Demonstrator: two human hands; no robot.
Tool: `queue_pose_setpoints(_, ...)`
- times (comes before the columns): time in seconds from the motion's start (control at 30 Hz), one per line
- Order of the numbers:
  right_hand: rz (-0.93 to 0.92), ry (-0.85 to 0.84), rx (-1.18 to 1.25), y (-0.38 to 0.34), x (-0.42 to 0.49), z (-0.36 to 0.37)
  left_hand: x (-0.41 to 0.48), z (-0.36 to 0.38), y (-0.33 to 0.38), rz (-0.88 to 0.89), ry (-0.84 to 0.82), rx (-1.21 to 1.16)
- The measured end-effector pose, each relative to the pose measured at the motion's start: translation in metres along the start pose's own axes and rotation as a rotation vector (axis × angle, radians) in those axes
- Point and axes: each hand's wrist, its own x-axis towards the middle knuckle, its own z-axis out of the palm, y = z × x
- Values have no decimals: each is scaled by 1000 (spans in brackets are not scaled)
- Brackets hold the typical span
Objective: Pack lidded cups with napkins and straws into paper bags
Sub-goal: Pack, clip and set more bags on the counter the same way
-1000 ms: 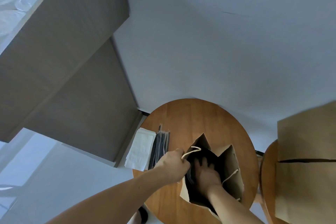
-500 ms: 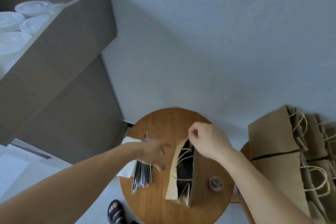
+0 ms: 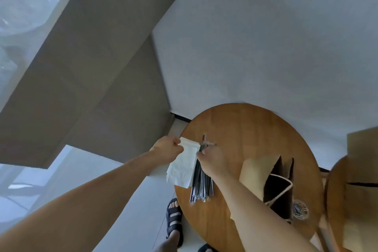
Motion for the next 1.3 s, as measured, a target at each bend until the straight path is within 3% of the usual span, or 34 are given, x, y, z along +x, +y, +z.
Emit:
queue_pose_setpoints(0.2,189,-9,-40,39,49,79,40,23,-51,-112,11,-45)
queue_pose_setpoints(0.67,189,60,-186,54,92,109,80,62,-87,-126,-6,-153)
queue_pose_setpoints(0.9,116,104,-55,51,82,99,79,57,-78,-129,57,-178)
queue_pose_setpoints(1.13,22,105,-132,61,76,96,74,57,-72,-135,34,-189)
queue_pose_setpoints(1.3,-49,153,3,58,70,101,74,53,-76,-139,63,-137)
